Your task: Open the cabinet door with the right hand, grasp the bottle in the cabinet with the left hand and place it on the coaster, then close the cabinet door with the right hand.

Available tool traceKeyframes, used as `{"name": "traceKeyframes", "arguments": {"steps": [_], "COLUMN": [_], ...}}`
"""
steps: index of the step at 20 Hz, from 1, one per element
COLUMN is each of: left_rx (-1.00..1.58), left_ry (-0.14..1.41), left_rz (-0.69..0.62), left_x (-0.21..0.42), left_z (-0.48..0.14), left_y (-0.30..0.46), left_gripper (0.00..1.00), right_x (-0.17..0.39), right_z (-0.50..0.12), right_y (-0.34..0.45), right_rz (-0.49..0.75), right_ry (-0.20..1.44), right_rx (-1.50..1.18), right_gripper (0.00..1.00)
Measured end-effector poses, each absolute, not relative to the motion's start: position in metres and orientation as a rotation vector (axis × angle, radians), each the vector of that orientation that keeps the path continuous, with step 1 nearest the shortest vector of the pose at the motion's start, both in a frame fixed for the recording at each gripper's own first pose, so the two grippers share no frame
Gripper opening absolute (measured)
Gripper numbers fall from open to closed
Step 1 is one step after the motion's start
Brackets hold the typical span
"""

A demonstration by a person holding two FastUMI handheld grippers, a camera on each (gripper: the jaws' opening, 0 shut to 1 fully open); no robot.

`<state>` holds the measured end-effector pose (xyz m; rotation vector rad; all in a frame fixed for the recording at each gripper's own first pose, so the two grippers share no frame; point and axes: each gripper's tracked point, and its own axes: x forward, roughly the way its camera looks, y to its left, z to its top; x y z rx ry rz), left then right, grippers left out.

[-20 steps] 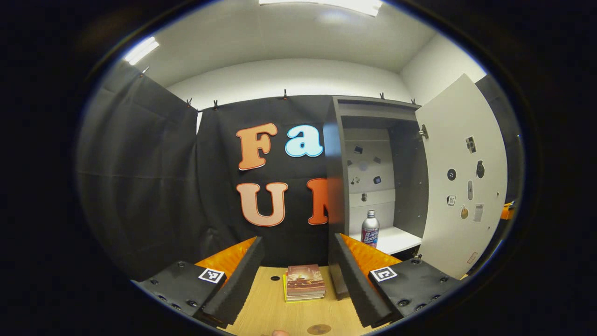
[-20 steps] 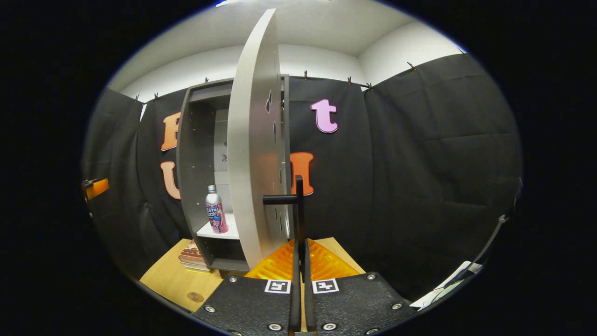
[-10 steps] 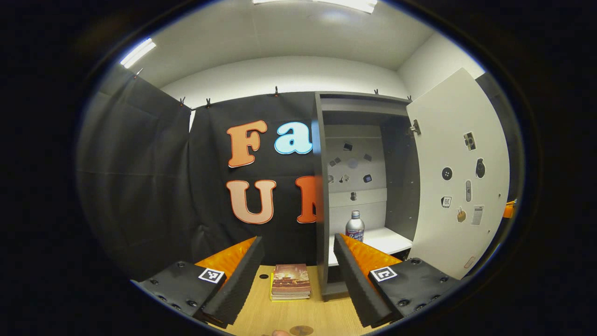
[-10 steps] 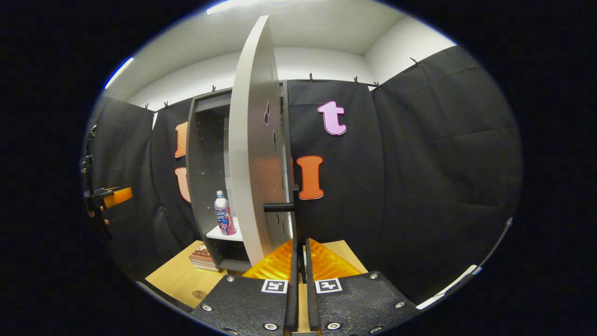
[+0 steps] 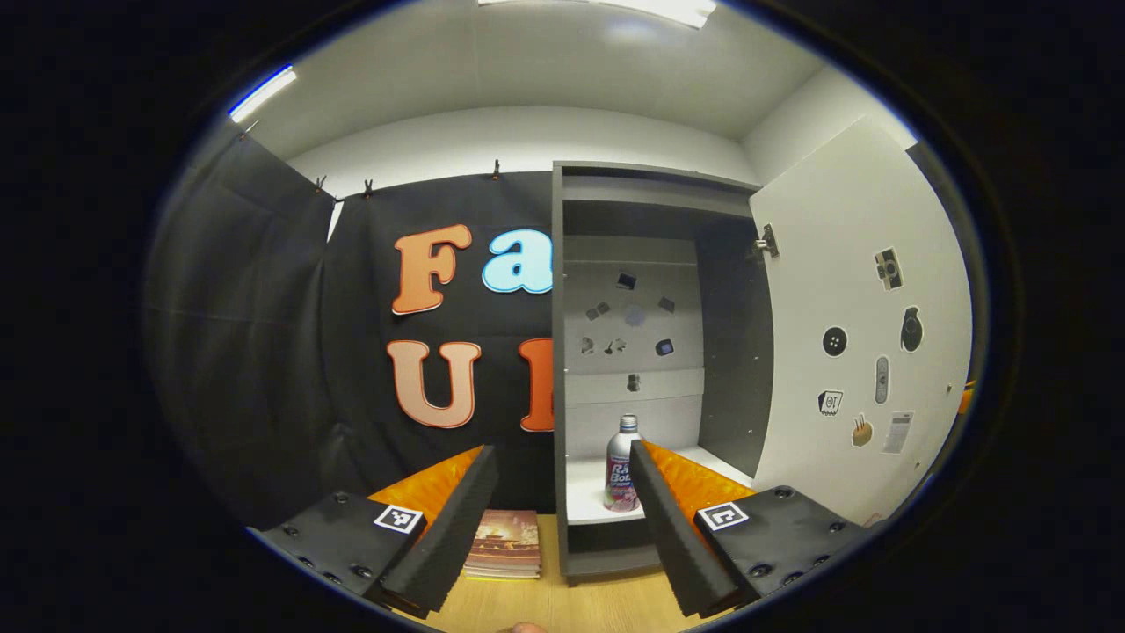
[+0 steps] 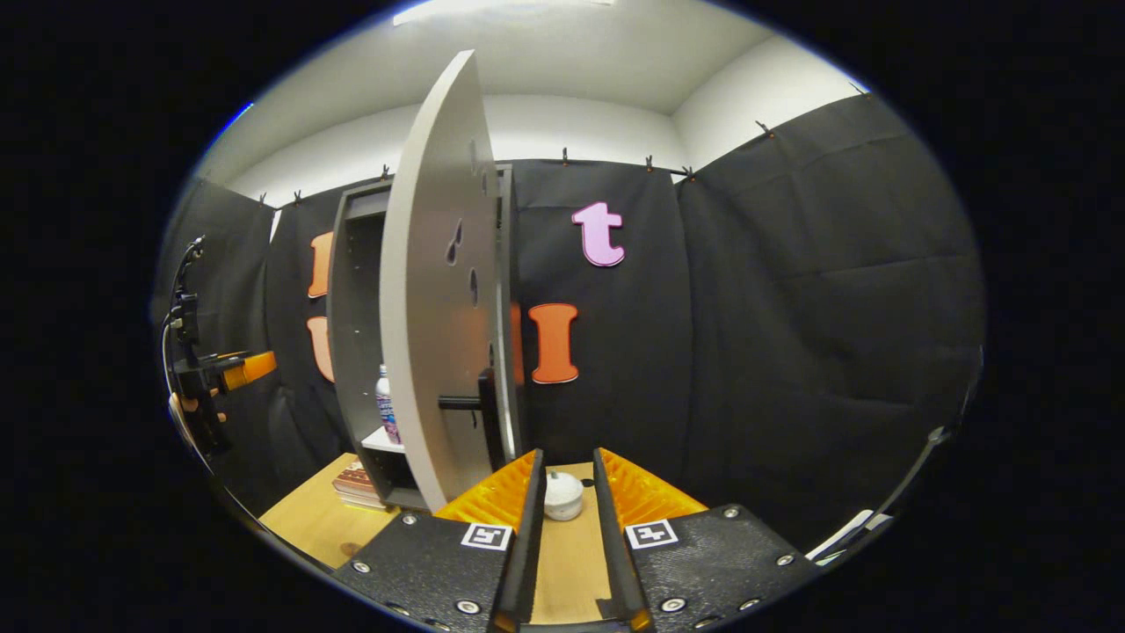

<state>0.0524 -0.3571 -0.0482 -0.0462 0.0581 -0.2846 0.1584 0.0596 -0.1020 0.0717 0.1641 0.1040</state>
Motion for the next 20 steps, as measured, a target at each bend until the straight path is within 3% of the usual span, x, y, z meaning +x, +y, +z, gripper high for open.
{"name": "traceKeyframes", "arguments": {"steps": [1, 2, 4, 6, 7, 8, 9, 10, 20], "left_rx": [-0.045, -0.041, -0.029, -0.02, -0.03, -0.042, -0.053, -0.063, -0.048], "left_ry": [0.053, 0.052, 0.047, 0.053, 0.064, 0.078, 0.093, 0.106, 0.175], "left_rz": [-0.292, -0.295, -0.3, -0.3, -0.308, -0.321, -0.333, -0.341, -0.307], "left_x": [0.061, 0.067, 0.085, 0.101, 0.111, 0.117, 0.124, 0.131, 0.218], "left_z": [-0.051, -0.055, -0.06, -0.069, -0.075, -0.082, -0.088, -0.094, -0.152], "left_y": [-0.366, -0.376, -0.397, -0.413, -0.421, -0.432, -0.444, -0.453, -0.495], "left_gripper": [0.96, 0.96, 0.96, 0.98, 0.96, 1.0, 0.96, 0.96, 0.96], "right_x": [0.158, 0.158, 0.16, 0.161, 0.162, 0.162, 0.163, 0.163, 0.172], "right_z": [-0.102, -0.102, -0.101, -0.103, -0.103, -0.103, -0.104, -0.105, -0.118], "right_y": [0.054, 0.05, 0.041, 0.036, 0.033, 0.031, 0.029, 0.027, -0.009], "right_rz": [0.083, 0.068, 0.043, 0.019, 0.007, -0.002, -0.007, -0.015, -0.099], "right_ry": [0.162, 0.16, 0.154, 0.153, 0.154, 0.154, 0.156, 0.158, 0.187], "right_rx": [0.062, 0.054, 0.045, 0.044, 0.045, 0.049, 0.054, 0.056, 0.053], "right_gripper": [0.3, 0.42, 0.46, 0.65, 0.7, 0.84, 0.82, 0.94, 0.93]}}
